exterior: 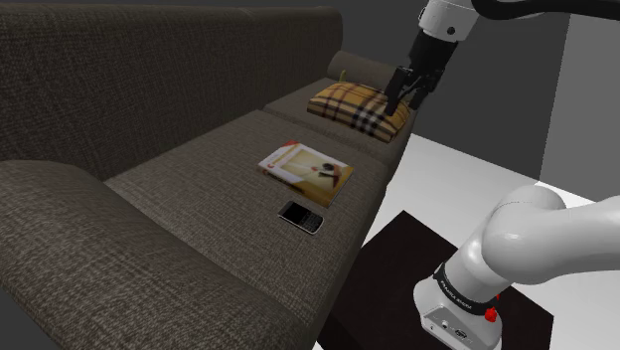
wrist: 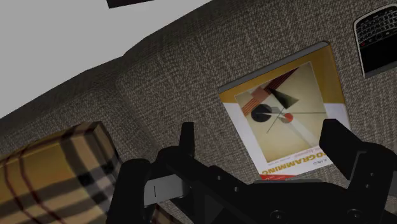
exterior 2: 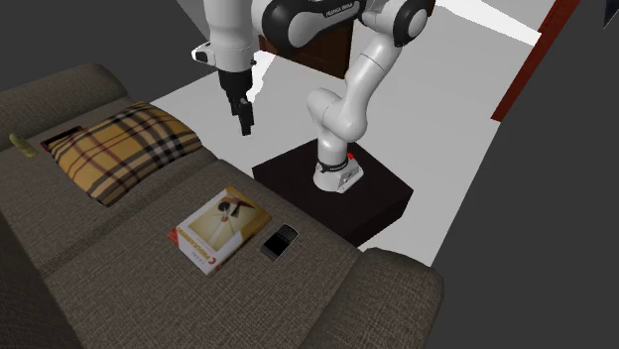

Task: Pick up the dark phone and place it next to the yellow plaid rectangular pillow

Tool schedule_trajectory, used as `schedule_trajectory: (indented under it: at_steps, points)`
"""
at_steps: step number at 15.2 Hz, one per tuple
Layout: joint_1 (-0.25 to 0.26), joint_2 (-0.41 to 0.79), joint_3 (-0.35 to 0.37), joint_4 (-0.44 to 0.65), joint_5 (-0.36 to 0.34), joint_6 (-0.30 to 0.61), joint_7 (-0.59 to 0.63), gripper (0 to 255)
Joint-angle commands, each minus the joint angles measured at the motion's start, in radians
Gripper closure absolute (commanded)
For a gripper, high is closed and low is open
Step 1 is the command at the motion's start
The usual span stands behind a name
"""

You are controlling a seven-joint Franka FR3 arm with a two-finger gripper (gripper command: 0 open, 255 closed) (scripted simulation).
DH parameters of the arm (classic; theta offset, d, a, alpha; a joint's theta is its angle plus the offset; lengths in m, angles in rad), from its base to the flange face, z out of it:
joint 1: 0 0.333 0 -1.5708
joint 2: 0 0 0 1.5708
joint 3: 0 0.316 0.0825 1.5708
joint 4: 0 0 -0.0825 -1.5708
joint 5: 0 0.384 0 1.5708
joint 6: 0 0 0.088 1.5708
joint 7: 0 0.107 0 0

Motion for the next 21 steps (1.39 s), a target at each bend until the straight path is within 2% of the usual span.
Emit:
schedule_trajectory:
  at_steps: [1, 11, 21]
  points:
    - [0.000, 0.000, 0.000, 0.000, 0.000, 0.000, 0.000, 0]
    - [0.101, 0.070, 0.137, -0.180, 0.109, 0.223, 0.096, 0]
    - [0.205, 0.270, 0.292, -0.261, 0.212, 0.487, 0.192, 0]
